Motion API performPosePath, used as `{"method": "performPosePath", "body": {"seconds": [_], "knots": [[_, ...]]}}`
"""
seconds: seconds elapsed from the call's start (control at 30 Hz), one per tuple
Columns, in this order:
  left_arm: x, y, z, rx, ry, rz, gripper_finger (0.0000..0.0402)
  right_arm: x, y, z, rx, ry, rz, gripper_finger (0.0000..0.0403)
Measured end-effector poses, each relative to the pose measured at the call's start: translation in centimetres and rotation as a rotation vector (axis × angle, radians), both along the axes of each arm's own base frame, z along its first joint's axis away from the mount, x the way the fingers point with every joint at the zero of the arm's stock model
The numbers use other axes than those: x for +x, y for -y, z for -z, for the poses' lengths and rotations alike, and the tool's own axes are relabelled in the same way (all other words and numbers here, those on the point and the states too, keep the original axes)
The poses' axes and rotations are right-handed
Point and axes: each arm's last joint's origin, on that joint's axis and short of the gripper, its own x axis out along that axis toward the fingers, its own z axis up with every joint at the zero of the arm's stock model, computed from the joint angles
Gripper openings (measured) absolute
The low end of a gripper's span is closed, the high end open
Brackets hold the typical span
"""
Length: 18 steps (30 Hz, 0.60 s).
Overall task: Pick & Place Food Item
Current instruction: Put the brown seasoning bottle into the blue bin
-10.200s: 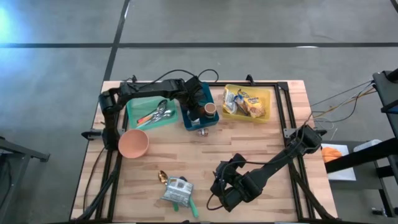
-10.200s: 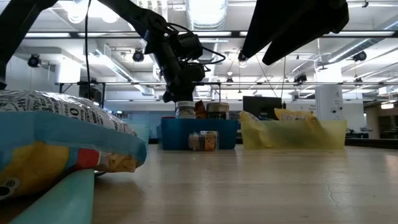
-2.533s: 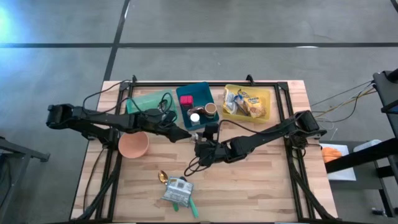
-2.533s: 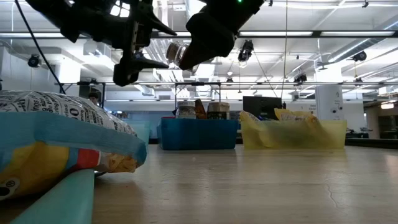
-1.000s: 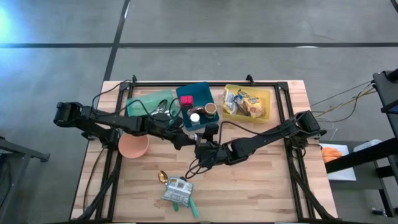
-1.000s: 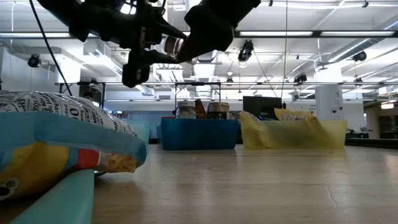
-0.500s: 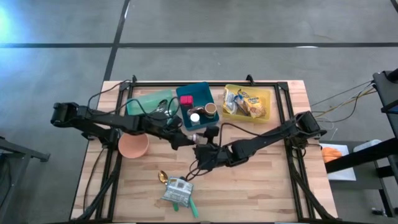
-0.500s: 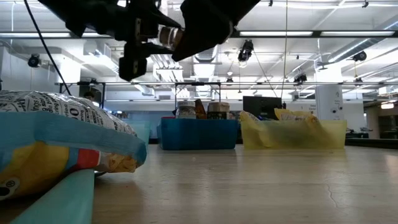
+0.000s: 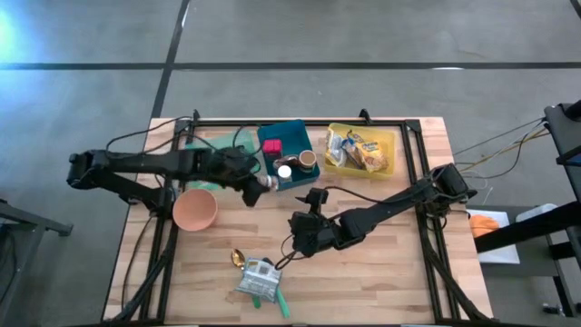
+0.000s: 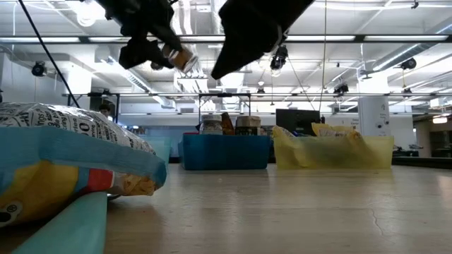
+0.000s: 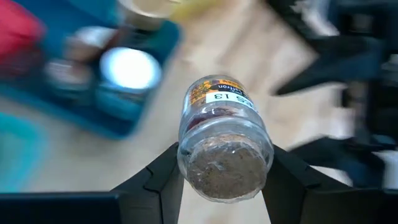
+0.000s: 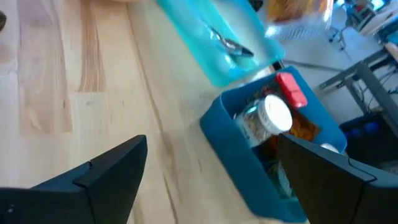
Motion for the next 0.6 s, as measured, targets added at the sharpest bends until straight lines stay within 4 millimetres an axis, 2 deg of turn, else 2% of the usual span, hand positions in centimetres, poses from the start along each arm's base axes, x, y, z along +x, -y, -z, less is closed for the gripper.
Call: {"method": "performPosePath", "body": {"seconds": [0.17,0.33,0.43,0.6], "knots": [[-0.1,-2.4,-1.5,0.111,-0.137,-0.003,0.0165,-0.8,-0.8,0.3,0.044,-0.006,0.034,0.0358],[0.4,-5.4,-1.6,0.191,-0.245,0.025,0.0165,-1.7,-2.0,0.5,0.083,-0.003,0.046,0.0358],[1.0,-7.3,-0.9,0.217,-0.314,0.042,0.0165,-2.3,-2.9,0.7,0.106,-0.001,0.055,0.0358],[2.2,-10.3,1.4,0.227,-0.428,0.074,0.0165,-3.1,-4.1,0.8,0.137,0.004,0.06,0.0358]]}}
